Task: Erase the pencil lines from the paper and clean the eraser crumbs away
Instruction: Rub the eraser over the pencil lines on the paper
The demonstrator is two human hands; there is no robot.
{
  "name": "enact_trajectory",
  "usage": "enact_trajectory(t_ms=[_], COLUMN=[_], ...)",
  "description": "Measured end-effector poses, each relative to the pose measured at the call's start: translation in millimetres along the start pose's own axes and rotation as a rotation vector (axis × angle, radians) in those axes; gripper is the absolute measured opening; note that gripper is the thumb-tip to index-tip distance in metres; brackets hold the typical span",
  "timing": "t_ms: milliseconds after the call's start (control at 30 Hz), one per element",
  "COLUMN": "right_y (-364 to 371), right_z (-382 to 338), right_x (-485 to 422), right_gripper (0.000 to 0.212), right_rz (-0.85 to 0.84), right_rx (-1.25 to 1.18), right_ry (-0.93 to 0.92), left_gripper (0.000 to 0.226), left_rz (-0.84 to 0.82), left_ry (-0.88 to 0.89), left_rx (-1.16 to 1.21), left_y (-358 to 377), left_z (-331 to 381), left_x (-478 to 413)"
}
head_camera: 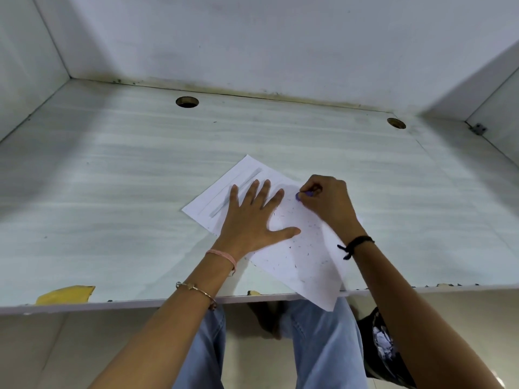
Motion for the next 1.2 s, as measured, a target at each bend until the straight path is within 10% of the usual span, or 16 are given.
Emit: enact_trajectory(t_ms=[167,333,500,667,800,1200], right_y=[33.6,-0.2,26.1,0.9,26.8,1.0], right_z=[-29.5,-1.2,-21.4,-2.3,-20.8,0.7], right_x=[25.3,-2.5,24.6,0.7,27.6,5.4], right_gripper=[0.007,0.009,0.004,0.007,0.007,0.008], right_rz=[-0.229,0.002,-0.210,-0.007,-0.285,-0.114], right_rx=[0.010,0.014,0.002,0.010,0.045,0.017], right_ry=[-0.113,-0.014,-0.098,-0.020,-0.123,-0.071], left_gripper=[0.104,0.097,0.104,0.099,0.107,0.103], left_rz=[0.013,-0.016,-0.003,-0.036,-0.028,-0.017], left_ry=[0.009,0.006,0.005,-0.001,0.006,0.012], left_rx=[-0.014,0.016,-0.018,0.010,-0.041,-0.012], left_y=[1.1,-0.2,1.4,0.2,1.2,0.0], left_z=[0.5,0.5,-0.3,0.5,0.7,-0.7], left_x=[-1.7,0.1,-1.1,-0.6,-0.7,0.1])
Point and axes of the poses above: each hand's wrist, its own x-axis away from the middle knuckle, its own y-axis out of the palm, z = x × y, the point moved 9 cm from there along -x, towards the middle knuckle, and after that the axes turned 2 degrees about -x, right-handed, at the moved point
